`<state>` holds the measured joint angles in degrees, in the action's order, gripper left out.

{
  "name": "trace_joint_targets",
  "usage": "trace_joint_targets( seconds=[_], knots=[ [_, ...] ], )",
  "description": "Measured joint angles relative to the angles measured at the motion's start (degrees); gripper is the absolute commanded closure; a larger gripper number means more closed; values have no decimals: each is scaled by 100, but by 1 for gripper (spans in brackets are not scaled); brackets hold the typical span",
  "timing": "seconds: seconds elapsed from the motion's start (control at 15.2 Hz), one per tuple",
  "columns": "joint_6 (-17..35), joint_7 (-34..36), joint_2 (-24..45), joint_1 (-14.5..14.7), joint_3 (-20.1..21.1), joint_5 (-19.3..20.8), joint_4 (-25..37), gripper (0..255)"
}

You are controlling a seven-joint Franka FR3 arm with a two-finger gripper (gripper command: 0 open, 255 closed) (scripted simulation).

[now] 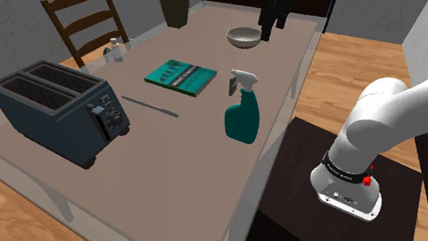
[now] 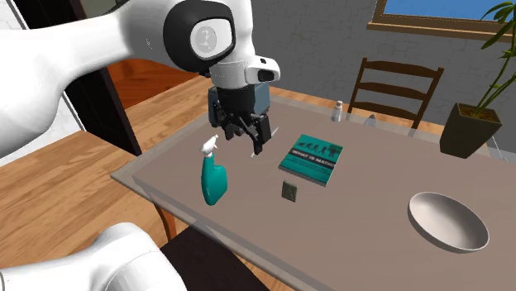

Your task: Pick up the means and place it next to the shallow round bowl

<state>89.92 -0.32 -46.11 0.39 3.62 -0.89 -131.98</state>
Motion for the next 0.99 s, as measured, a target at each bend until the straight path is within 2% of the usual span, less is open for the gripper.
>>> trace_joint_targets(
  seconds=[0.33,0.99],
  knots=[
    [427,77,516,46,136,-71,22,0],
    [1559,400,2540,158,617,-134,722,0]
  ],
)
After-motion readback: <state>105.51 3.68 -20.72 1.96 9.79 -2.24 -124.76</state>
